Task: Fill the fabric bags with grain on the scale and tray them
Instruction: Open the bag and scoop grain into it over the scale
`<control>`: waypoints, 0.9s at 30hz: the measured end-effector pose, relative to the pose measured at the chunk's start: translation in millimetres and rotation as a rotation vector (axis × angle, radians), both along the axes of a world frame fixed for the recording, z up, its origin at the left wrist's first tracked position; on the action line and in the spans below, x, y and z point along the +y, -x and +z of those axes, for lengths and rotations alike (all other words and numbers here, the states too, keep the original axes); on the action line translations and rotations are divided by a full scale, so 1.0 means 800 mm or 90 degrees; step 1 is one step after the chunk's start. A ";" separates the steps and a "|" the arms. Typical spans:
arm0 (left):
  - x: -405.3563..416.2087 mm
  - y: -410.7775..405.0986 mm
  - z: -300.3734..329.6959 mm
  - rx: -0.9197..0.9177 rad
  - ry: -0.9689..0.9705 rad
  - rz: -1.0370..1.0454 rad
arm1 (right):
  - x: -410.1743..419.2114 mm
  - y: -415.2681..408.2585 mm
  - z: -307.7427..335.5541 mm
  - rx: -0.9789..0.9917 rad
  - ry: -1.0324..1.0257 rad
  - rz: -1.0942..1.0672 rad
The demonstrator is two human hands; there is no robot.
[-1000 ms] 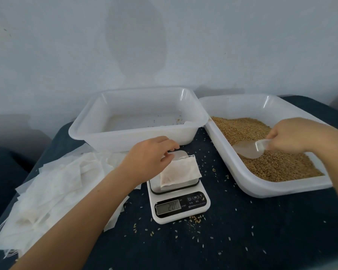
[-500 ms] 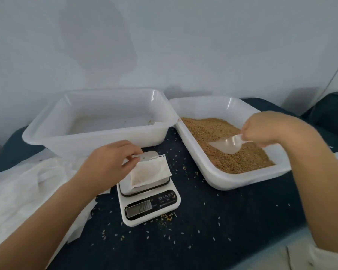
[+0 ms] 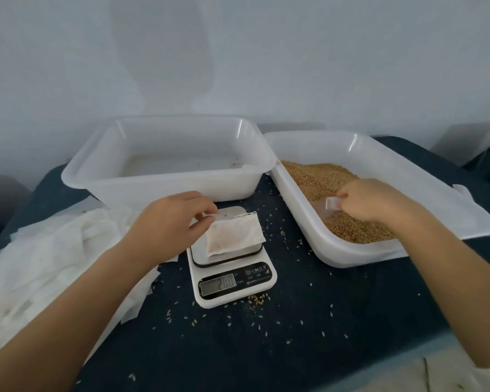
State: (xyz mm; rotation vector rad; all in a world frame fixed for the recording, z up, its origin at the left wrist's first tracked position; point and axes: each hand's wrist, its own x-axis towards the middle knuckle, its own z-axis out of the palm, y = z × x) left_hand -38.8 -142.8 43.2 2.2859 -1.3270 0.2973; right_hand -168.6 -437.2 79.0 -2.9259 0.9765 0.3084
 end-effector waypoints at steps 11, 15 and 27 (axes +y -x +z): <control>-0.023 -0.004 -0.010 0.012 -0.037 -0.019 | -0.022 0.022 -0.030 -0.229 -0.079 -0.013; -0.034 -0.003 -0.010 0.017 -0.049 -0.033 | -0.026 0.025 -0.023 -0.260 -0.066 -0.022; -0.090 0.000 -0.022 -0.092 -0.249 -0.145 | -0.028 0.032 -0.018 -0.216 -0.056 -0.024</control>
